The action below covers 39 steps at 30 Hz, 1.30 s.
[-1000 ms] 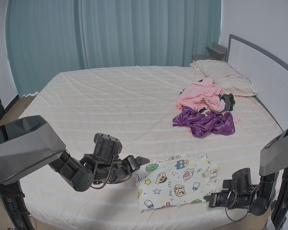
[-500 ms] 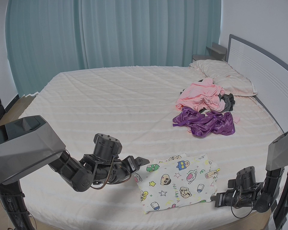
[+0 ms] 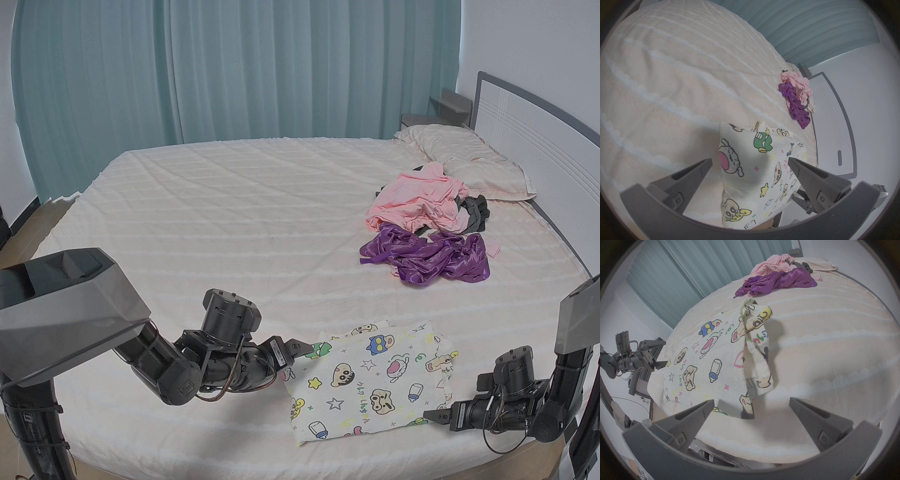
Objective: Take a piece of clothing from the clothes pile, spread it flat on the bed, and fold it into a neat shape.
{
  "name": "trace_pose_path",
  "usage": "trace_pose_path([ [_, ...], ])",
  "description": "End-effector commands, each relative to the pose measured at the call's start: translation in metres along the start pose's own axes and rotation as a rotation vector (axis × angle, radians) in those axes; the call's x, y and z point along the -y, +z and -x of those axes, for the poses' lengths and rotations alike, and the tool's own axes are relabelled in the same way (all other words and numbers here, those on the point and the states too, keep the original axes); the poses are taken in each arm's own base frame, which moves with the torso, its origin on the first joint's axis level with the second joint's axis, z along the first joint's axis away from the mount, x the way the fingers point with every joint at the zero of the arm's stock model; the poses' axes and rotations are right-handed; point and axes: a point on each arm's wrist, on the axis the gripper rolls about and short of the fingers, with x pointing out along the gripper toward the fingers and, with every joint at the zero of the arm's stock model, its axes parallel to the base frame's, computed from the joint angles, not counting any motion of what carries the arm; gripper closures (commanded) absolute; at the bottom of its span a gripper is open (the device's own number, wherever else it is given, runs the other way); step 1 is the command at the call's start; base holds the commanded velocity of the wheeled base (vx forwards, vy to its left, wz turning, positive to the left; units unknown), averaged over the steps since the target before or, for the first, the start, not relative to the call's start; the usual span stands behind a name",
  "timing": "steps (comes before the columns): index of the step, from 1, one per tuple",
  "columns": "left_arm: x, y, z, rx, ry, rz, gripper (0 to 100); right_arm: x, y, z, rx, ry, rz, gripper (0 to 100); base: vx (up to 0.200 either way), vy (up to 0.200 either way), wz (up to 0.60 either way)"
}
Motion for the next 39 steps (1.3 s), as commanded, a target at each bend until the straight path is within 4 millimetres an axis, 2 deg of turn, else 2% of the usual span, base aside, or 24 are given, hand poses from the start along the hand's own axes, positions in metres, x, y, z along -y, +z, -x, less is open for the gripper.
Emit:
trace_pose_path([
  [1,-0.008,-0.003,-0.015,-0.020,0.026,0.004,0,0.001,-0.003,0.003,-0.005,-0.002,-0.002,0,0.000,0.000,0.00],
  [14,-0.008,0.003,-0.042,0.023,0.044,-0.046,0,-0.002,0.001,0.007,0.030,0.017,0.004,0,0.000,0.000,0.00],
  [15,-0.008,0.004,-0.042,0.024,0.045,-0.054,100,-0.003,0.002,0.007,0.034,0.019,0.005,0,0.000,0.000,0.00],
  [21,-0.009,0.004,-0.041,0.030,0.057,-0.053,100,-0.003,0.002,0.008,0.037,0.020,0.002,0,0.000,0.000,0.00],
  [25,-0.009,0.013,-0.038,0.129,0.103,-0.049,100,-0.003,0.003,0.008,0.040,0.022,0.004,0,0.000,0.000,0.00],
  [28,-0.002,0.019,-0.032,0.174,0.077,-0.053,100,-0.003,0.003,0.008,0.041,0.023,0.005,0,0.000,0.000,0.00],
  [32,0.002,0.023,-0.034,0.221,0.015,-0.071,100,-0.003,0.003,0.009,0.044,0.023,0.003,0,0.000,0.000,0.00],
  [39,-0.011,0.016,-0.039,0.205,0.046,-0.121,100,-0.003,0.003,0.008,0.044,0.023,0.003,0,0.000,0.000,0.00],
])
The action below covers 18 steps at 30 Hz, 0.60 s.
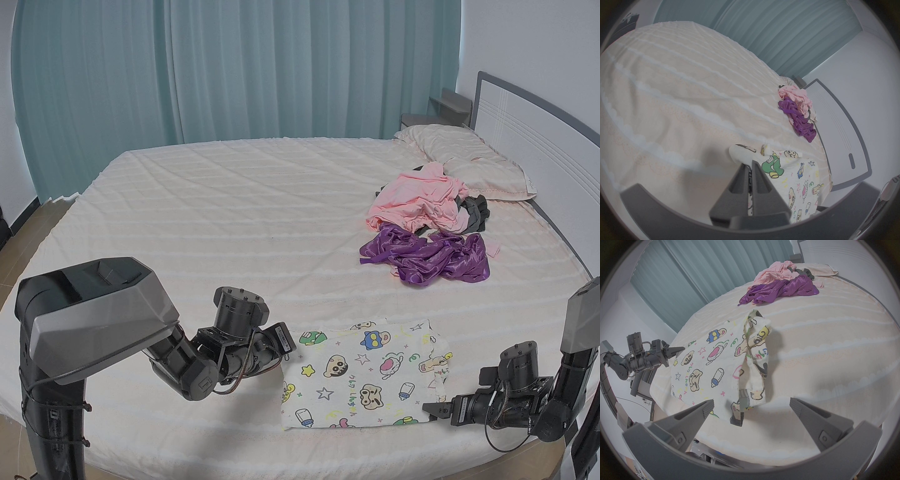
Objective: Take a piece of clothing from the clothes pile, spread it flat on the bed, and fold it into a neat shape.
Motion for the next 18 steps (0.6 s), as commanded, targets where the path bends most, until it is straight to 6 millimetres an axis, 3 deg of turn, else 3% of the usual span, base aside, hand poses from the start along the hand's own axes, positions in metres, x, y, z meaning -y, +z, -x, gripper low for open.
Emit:
trace_pose_path([
  [1,-0.008,-0.004,-0.003,-0.011,0.024,0.000,100,0.001,-0.004,0.002,-0.015,-0.006,-0.001,0,0.000,0.000,0.00],
  [5,-0.013,0.000,-0.005,-0.001,0.036,0.007,100,0.001,-0.004,0.002,-0.015,-0.006,-0.001,0,0.000,0.000,0.00],
  [6,-0.014,0.001,-0.005,0.001,0.038,0.011,0,0.001,-0.004,0.002,-0.015,-0.006,-0.001,0,0.000,0.000,0.00],
  [13,-0.015,0.007,-0.002,0.030,0.049,0.021,0,0.001,-0.003,0.003,-0.010,-0.003,-0.002,0,0.000,0.000,0.00],
  [18,0.007,0.011,0.021,0.053,-0.008,0.064,0,0.000,-0.001,0.004,0.005,0.003,-0.002,0,0.000,0.000,0.00],
])
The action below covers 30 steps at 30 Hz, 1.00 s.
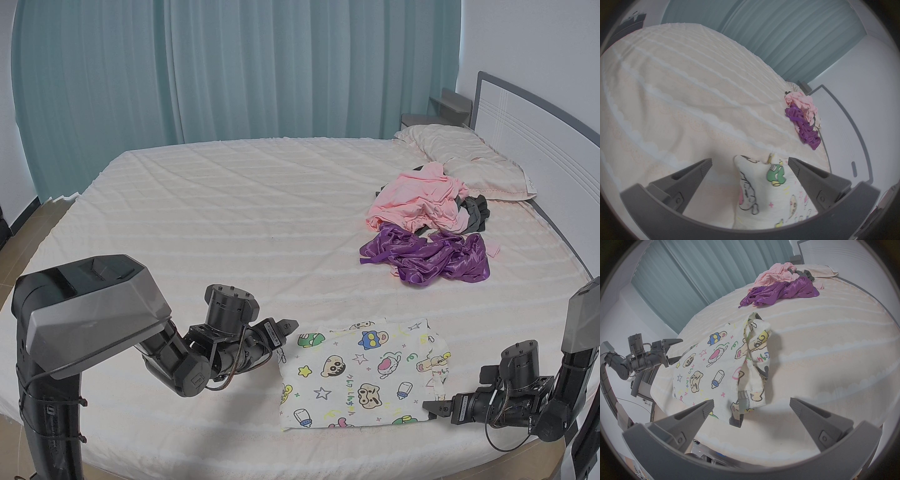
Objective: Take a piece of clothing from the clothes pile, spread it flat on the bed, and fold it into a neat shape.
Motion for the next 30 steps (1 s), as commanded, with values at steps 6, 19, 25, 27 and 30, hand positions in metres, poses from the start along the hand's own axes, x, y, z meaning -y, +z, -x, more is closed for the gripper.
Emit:
trace_pose_path([
  [6,0.047,-0.030,0.028,-0.060,-0.122,0.088,0,0.001,-0.002,0.004,-0.004,-0.002,-0.004,0,0.000,0.000,0.00],
  [19,0.034,-0.058,0.005,-0.100,-0.071,0.048,0,0.000,-0.003,0.003,-0.013,-0.001,-0.001,0,0.000,0.000,0.00],
  [25,0.026,-0.043,0.004,-0.012,-0.020,0.042,0,0.000,-0.004,0.003,-0.015,-0.001,0.000,0,0.000,0.000,0.00],
  [27,0.021,-0.035,0.002,0.006,-0.009,0.048,0,0.000,-0.004,0.003,-0.014,0.000,0.000,0,0.000,0.000,0.00],
  [30,0.016,-0.027,0.001,0.036,0.011,0.049,0,0.000,-0.003,0.003,-0.012,0.001,0.000,0,0.000,0.000,0.00],
])
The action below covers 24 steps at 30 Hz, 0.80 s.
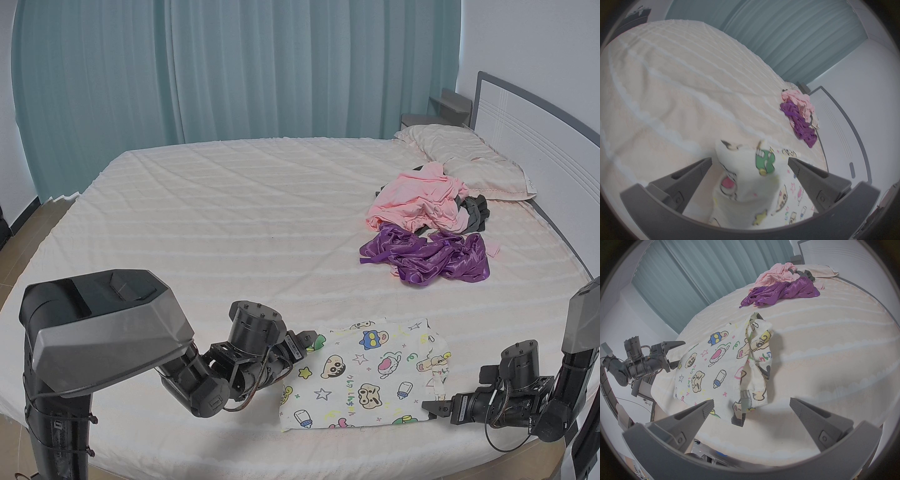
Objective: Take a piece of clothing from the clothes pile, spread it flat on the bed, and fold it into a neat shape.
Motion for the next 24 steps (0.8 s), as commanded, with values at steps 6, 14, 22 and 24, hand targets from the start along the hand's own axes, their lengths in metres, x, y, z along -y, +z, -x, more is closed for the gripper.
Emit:
trace_pose_path([
  [6,0.003,0.025,0.007,0.098,0.005,0.029,0,0.001,-0.003,0.003,-0.013,-0.007,-0.001,0,0.000,0.000,0.00],
  [14,0.028,0.009,0.025,0.029,-0.094,0.107,0,0.001,-0.003,0.003,-0.013,-0.007,-0.001,0,0.000,0.000,0.00],
  [22,0.019,-0.029,0.004,-0.086,-0.067,0.059,0,0.002,-0.005,0.001,-0.024,-0.012,0.000,0,0.000,0.000,0.00],
  [24,0.014,-0.032,0.002,-0.096,-0.054,0.033,0,0.002,-0.005,0.001,-0.023,-0.011,0.000,0,0.000,0.000,0.00],
])
